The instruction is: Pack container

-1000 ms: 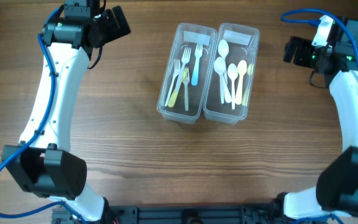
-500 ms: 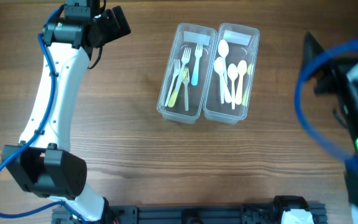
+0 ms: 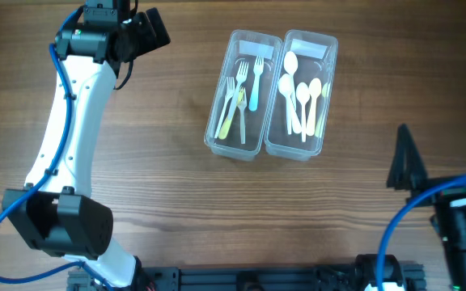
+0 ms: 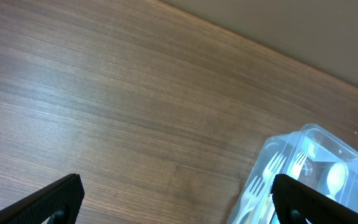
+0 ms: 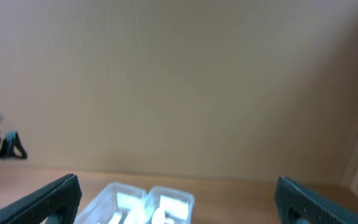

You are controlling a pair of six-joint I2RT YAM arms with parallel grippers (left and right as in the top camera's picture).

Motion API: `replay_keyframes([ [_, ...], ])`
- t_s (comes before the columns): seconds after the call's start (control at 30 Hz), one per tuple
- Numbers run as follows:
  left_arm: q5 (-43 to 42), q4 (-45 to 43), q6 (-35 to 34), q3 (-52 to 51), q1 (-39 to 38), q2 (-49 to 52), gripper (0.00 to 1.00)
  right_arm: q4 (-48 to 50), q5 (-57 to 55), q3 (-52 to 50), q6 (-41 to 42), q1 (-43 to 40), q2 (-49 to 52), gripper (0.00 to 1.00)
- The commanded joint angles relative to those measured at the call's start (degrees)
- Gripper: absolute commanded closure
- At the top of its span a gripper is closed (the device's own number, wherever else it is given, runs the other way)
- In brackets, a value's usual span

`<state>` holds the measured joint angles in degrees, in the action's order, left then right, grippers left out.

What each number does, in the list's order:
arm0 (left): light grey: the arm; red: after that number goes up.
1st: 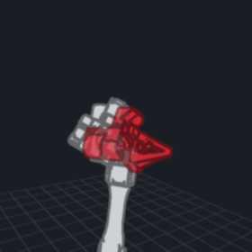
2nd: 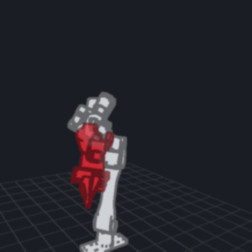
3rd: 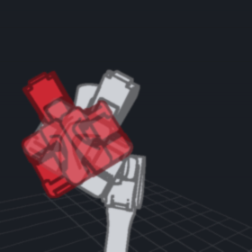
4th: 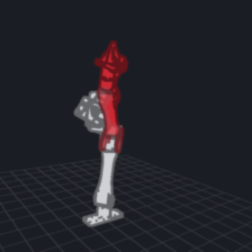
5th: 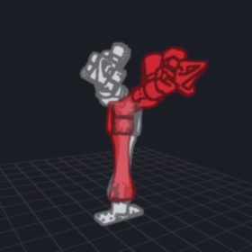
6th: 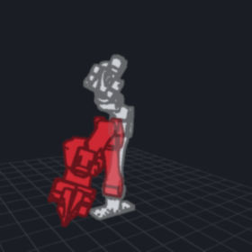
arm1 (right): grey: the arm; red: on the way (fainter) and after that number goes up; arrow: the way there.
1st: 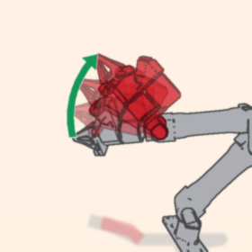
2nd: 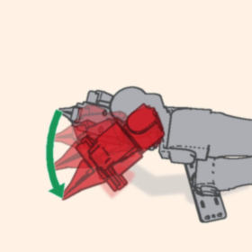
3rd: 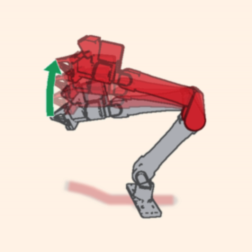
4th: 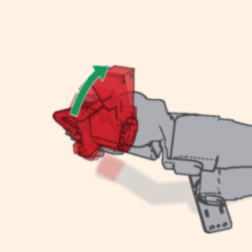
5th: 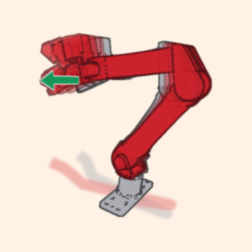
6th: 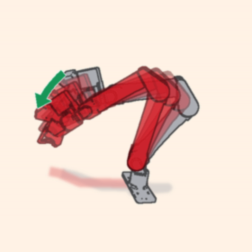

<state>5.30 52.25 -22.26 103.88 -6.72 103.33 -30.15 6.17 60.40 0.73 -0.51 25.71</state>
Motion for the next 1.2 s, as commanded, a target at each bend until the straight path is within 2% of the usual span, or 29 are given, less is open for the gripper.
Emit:
replay_keyframes([
  [0.0,0.2,-0.1,-0.9,0.0,0.3,0.2,0.00,8.2,1.4,-12.7,0.2,0.3,-6.7,0.00],
  [0.23,0.2,-0.1,-0.9,0.0,0.3,0.2,0.00,25.7,2.4,-35.9,2.9,0.3,-17.4,0.00],
  [0.47,0.2,-0.1,-0.9,0.0,0.3,0.2,0.00,35.3,2.4,-52.7,3.2,0.3,-23.8,0.00],
  [0.77,0.2,-0.1,-0.9,0.0,0.3,0.2,0.00,37.2,2.4,-58.3,1.7,0.3,-25.5,0.00],
  [0.93,0.2,-0.1,-0.9,0.0,0.3,0.2,0.00,36.3,2.8,-60.1,-1.4,0.3,-25.5,0.00],
  [1.1,0.2,-0.1,-0.9,0.0,0.3,0.2,0.00,36.3,5.5,-60.1,-9.8,0.3,-25.5,0.00],
  [1.17,0.2,-0.1,-0.9,0.0,0.3,0.2,0.00,36.3,5.5,-60.1,-9.8,0.3,-25.5,0.00],
])
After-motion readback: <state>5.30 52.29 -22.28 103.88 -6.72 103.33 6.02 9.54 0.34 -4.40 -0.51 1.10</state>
